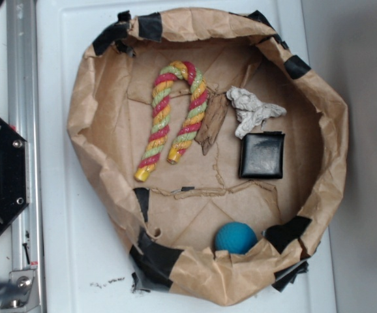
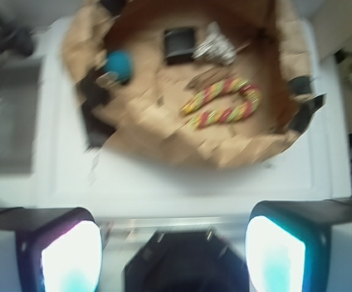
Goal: Grab the blue ball.
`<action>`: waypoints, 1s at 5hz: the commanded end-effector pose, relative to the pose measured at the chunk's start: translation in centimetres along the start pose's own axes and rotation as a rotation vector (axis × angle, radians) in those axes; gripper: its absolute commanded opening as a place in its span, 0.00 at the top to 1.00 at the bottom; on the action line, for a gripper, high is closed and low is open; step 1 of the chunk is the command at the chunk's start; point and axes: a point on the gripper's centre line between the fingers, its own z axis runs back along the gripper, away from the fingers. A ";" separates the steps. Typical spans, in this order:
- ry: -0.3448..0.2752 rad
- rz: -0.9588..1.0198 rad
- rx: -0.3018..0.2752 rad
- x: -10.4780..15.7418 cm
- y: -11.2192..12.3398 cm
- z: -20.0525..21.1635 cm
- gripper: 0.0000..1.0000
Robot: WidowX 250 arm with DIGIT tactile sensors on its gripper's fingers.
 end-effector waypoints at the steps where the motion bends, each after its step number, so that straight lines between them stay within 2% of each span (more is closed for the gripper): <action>1: -0.004 0.255 -0.046 5.0 0.3 -4.2 0.00; 2: -0.035 0.393 -0.179 7.5 -0.7 -5.9 0.00; 3: -0.026 0.575 -0.396 9.8 -2.4 -8.8 0.00; 4: -0.017 0.760 -0.457 12.5 -3.1 -12.3 0.00; 5: 0.035 0.836 -0.475 14.0 -1.6 -15.4 0.00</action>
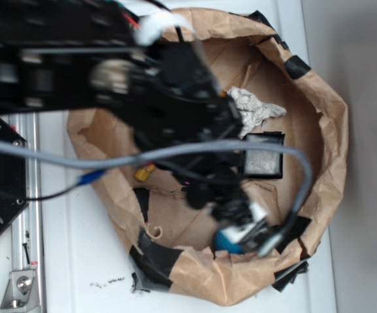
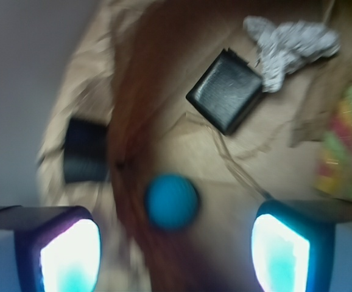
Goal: Grab the blue ball.
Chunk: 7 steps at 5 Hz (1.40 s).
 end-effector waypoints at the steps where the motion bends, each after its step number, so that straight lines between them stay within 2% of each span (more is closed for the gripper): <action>1: 0.103 0.103 -0.034 2.2 -0.3 -3.8 0.00; 2: 0.311 0.137 0.000 -3.1 -1.2 -6.0 0.00; 3: 0.446 0.153 0.038 -7.6 -2.8 -7.4 0.00; 4: 0.484 0.164 0.079 -9.1 -3.5 -8.4 1.00; 5: 0.443 0.159 0.074 -8.6 -3.0 -8.5 1.00; 6: 0.390 0.128 0.030 -7.7 -3.0 -8.2 1.00; 7: 0.277 0.094 -0.050 -5.6 -2.8 -6.0 1.00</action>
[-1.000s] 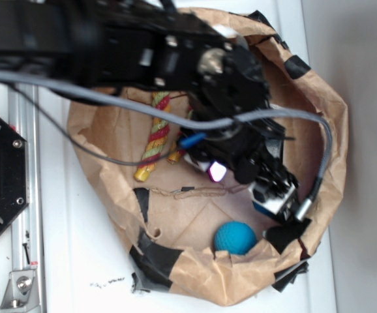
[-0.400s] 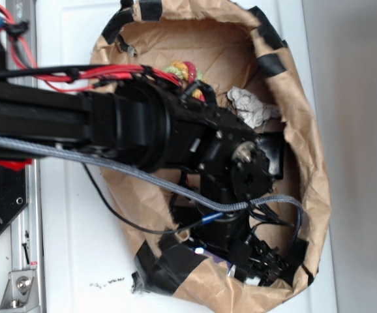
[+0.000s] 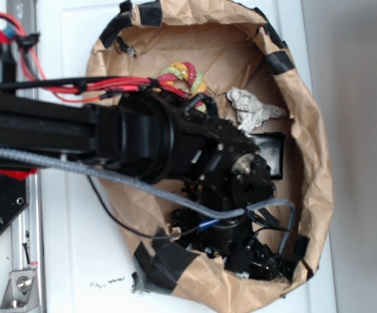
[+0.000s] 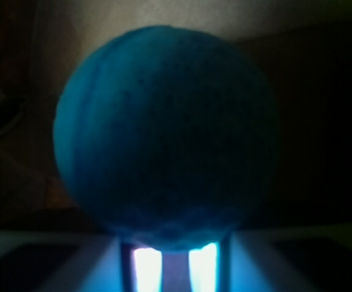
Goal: Grab the blue ball.
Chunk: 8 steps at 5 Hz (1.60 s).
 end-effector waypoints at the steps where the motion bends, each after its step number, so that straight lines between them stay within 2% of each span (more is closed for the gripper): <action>1: -0.232 -0.096 -0.173 1.2 -0.1 8.1 1.00; 2: -0.279 -0.021 -0.201 1.7 1.0 11.1 1.00; 3: -0.272 0.002 -0.208 2.0 1.2 10.8 0.00; 5: -0.253 -0.041 -0.150 2.9 1.6 8.3 0.00; 7: -0.303 -0.190 -0.098 6.1 -0.5 5.2 0.00; 8: -0.270 -0.203 -0.054 5.9 -0.8 3.2 1.00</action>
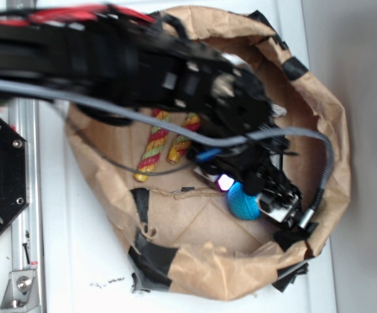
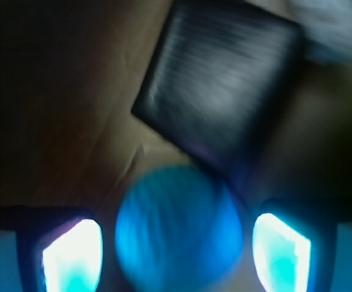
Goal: Grab the blue ball.
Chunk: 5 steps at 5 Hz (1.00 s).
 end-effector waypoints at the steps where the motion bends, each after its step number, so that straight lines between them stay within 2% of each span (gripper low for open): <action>1: 0.021 -0.070 0.014 -1.7 -1.2 -1.0 1.00; 2: 0.023 -0.057 -0.016 -2.1 -1.7 1.0 1.00; 3: 0.065 -0.313 0.063 -1.6 -1.9 5.9 1.00; 4: -0.041 -0.546 0.206 -1.8 -1.9 11.2 1.00; 5: -0.164 -0.612 0.417 -2.8 0.0 15.2 1.00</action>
